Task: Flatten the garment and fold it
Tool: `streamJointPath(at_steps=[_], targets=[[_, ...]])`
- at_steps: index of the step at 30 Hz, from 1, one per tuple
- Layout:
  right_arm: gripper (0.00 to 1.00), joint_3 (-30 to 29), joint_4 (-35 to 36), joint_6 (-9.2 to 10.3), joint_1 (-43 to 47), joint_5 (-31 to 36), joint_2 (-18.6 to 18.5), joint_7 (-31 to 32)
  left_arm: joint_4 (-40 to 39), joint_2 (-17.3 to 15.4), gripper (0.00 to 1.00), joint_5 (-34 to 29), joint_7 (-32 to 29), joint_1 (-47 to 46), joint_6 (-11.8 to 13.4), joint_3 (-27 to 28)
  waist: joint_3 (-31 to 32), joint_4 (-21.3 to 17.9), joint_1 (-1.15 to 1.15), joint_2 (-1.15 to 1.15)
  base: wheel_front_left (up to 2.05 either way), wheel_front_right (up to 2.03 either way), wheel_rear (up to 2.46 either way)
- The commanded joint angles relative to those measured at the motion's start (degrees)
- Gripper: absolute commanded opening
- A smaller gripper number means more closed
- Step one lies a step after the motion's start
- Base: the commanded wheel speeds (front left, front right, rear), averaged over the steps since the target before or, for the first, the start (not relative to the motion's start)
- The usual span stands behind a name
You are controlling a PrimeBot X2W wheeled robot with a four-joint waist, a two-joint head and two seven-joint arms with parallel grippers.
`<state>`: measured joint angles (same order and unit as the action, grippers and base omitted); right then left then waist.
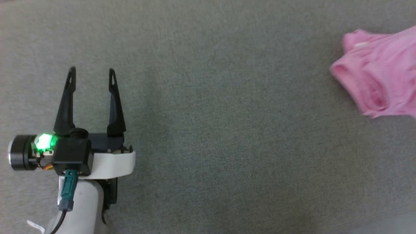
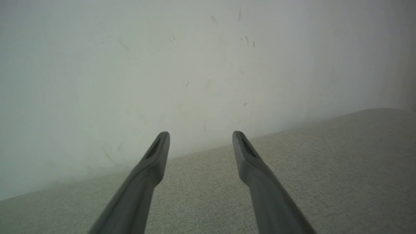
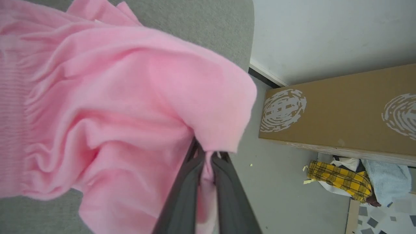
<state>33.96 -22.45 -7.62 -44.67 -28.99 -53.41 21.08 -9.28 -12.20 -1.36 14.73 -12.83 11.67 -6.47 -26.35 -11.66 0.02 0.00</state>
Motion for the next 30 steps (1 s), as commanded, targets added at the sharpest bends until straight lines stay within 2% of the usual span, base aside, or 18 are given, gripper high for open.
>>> streamJointPath(at_steps=[1,7,12,13,14,15,19,23,26,27,30], targets=[[0.0,-0.9,-2.0,0.13,-1.7,1.2,-0.4,-0.3,-0.8,-0.5,1.0,-0.6,0.3,-1.3,0.3,-0.4,-6.9,-1.3,-0.02,0.0,0.0,0.0,0.0],[0.0,-4.4,-10.7,0.13,-4.6,5.3,-0.8,-1.4,-2.6,-0.7,1.0,-0.5,0.3,-3.2,1.1,-1.8,-9.4,0.5,-0.02,0.0,0.0,0.0,0.0],[0.0,-6.5,-16.0,0.13,-5.8,6.2,1.4,-2.0,-3.1,-0.6,1.0,-0.2,0.3,-4.0,2.0,-2.7,-9.4,1.4,-0.02,0.0,0.0,0.0,0.0],[0.22,-7.0,-16.9,0.13,-5.8,6.1,2.1,-2.1,-3.0,-0.6,1.0,-0.1,0.3,-4.0,2.2,-2.8,-8.9,1.5,-0.02,0.0,0.0,0.0,0.0],[0.92,-7.1,-17.5,0.13,-5.8,6.4,2.5,-2.2,-2.8,-0.5,1.0,0.1,0.3,-3.9,2.5,-2.9,-8.4,1.5,-0.02,0.0,0.0,0.0,0.0],[1.0,-7.5,-18.1,0.13,-6.0,6.9,2.8,-2.7,-2.6,-0.5,1.0,0.3,0.3,-3.7,2.7,-2.9,-7.7,1.5,-0.02,0.0,0.0,0.0,0.0],[1.0,-9.0,-19.3,0.13,-6.8,9.0,3.2,-4.6,-1.8,-0.1,1.0,1.0,0.3,-2.6,3.3,-2.9,-4.6,1.6,-0.02,0.0,0.0,0.0,0.0],[1.0,-12.7,-18.2,0.13,-8.7,13.5,3.6,-11.3,-0.9,0.7,1.0,2.4,0.3,-0.4,3.9,-2.3,0.2,2.0,-0.02,0.0,0.0,0.0,0.0],[1.0,-15.0,-15.8,0.13,-9.0,16.4,5.8,-16.4,0.2,1.1,1.0,3.6,0.3,1.6,3.8,-1.1,3.6,2.3,-0.02,0.0,0.0,0.0,0.0],[1.0,-17.3,-14.0,0.13,-9.1,18.3,7.3,-20.2,0.9,1.3,1.0,4.0,0.3,2.7,3.7,-0.3,5.8,3.0,-0.02,0.0,0.0,0.0,0.0],[1.0,-21.1,-11.3,0.13,-8.5,20.9,10.7,-26.1,1.5,1.7,1.0,4.2,0.3,4.3,3.6,0.7,8.6,4.2,-0.02,0.0,0.0,0.0,0.0]])
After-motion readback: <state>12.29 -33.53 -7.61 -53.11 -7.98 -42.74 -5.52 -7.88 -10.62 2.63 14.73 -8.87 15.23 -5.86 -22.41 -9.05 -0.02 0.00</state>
